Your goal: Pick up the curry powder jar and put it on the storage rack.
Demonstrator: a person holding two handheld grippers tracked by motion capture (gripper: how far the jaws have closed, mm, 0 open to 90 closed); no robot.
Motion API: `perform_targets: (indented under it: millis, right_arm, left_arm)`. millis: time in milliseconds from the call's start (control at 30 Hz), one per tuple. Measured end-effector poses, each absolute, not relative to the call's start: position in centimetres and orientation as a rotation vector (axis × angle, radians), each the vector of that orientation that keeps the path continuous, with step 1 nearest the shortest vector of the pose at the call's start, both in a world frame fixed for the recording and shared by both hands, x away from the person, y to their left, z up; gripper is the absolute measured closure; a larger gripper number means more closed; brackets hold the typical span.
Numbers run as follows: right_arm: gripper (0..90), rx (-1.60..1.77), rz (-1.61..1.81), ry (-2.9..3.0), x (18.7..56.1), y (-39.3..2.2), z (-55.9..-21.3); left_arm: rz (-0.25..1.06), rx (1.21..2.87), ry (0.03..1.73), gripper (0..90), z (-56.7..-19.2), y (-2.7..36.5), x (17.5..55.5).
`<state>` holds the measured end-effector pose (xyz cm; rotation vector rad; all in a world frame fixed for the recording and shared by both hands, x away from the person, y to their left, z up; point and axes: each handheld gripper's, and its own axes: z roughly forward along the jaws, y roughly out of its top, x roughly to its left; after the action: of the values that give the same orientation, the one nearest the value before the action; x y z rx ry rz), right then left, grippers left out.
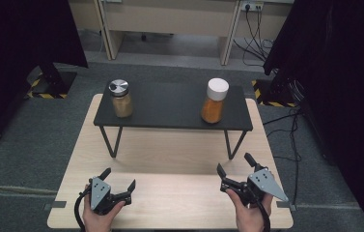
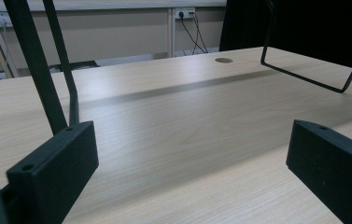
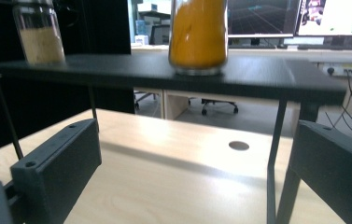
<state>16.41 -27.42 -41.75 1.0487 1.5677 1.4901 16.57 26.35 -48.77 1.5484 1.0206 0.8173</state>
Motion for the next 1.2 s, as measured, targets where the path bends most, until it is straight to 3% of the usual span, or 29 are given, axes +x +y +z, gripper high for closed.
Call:
perform_targets:
  millis: [433,1200]
  right_arm:
    - [2.3,1.158,1.442,1.623,14.6,-27.6,-46.2]
    - [2.3,1.211,1.440,1.640,13.9,-27.5,-47.2]
  left_arm:
    - [0.812,1.546,1.027,1.5,-48.8,26.4,16.6]
    - [0.807,1.549,1.028,1.5,-48.9,26.5,16.7]
